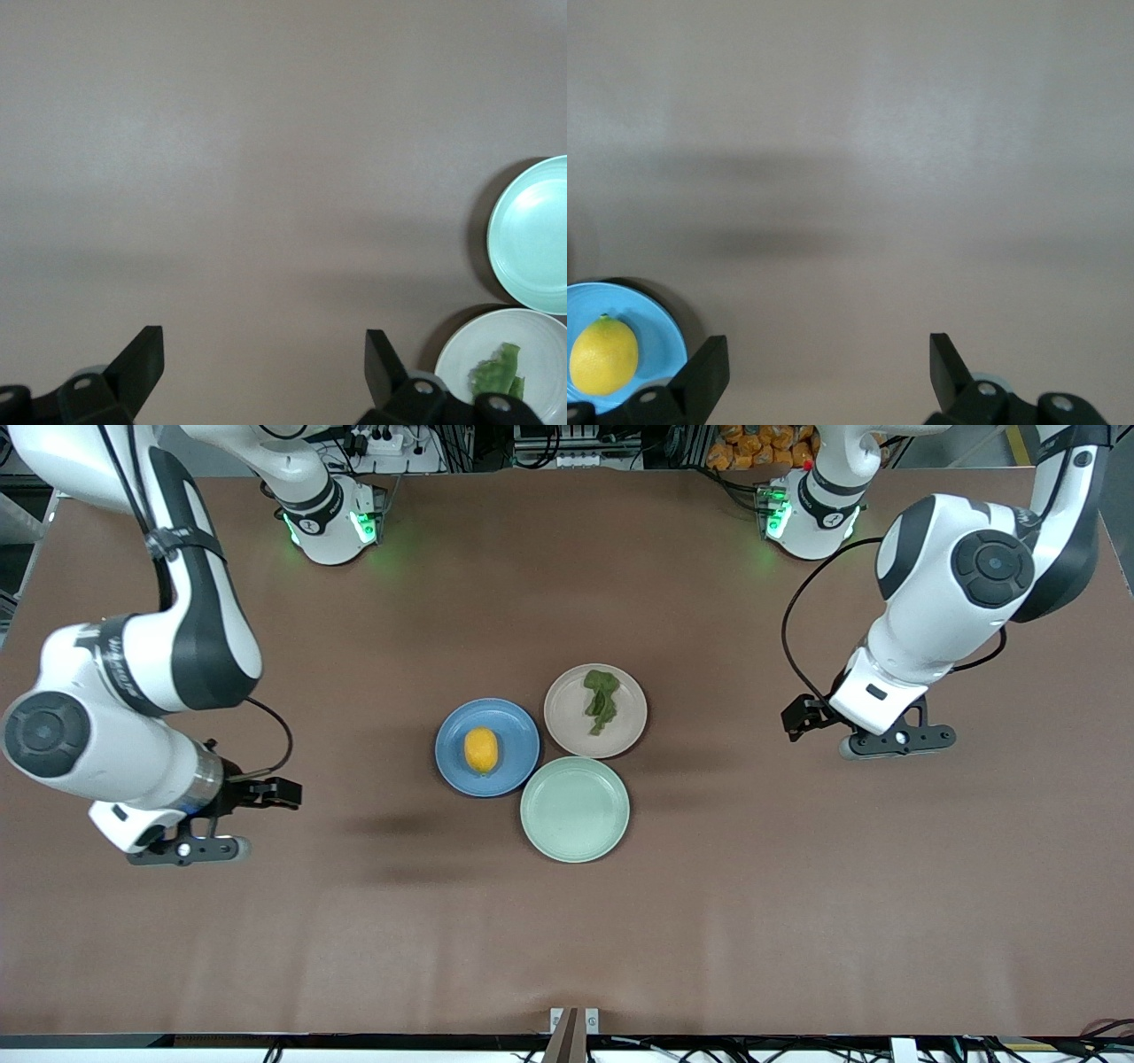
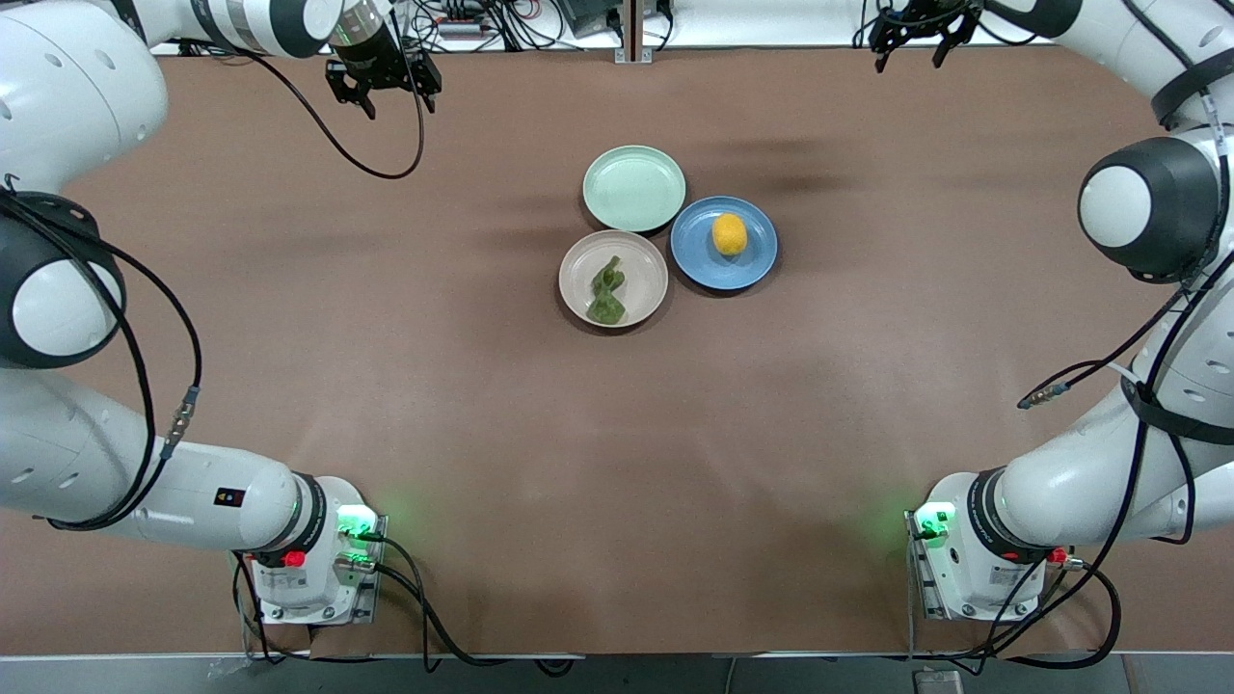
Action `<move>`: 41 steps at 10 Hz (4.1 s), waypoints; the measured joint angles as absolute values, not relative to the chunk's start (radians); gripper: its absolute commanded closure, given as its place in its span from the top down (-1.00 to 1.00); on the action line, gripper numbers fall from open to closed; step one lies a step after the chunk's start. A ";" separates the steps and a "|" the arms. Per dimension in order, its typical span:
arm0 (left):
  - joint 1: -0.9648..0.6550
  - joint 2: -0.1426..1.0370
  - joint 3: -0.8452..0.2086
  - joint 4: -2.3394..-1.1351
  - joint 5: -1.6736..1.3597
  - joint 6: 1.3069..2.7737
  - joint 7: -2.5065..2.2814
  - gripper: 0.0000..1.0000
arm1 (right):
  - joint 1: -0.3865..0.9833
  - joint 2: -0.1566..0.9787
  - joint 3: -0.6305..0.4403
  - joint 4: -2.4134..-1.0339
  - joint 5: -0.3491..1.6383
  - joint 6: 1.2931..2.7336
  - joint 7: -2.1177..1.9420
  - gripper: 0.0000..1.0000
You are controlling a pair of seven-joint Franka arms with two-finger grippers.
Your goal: Place lemon and lettuce in plates
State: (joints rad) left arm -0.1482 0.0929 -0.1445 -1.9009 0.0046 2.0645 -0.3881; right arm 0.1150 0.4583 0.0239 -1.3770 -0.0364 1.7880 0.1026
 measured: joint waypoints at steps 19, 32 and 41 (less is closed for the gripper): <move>-0.141 0.074 -0.156 -1.799 0.005 1.962 -0.387 1.00 | 0.038 -0.011 -0.008 -1.618 -0.037 1.708 -0.020 1.00; -0.137 0.077 -0.160 -1.712 0.005 1.879 -0.387 1.00 | 0.049 -0.020 -0.074 -1.614 -0.014 1.691 0.035 1.00; -0.108 0.073 -0.152 -1.671 0.005 1.862 -0.374 1.00 | 0.058 -0.014 -0.085 -1.600 -0.007 1.661 0.012 1.00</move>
State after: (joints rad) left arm -0.1079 0.0725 -0.1522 -1.6706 0.0045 1.8621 -0.3740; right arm 0.0584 -0.0137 -0.0853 -1.6005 -0.0066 1.6608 0.0121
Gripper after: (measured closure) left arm 0.000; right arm 0.000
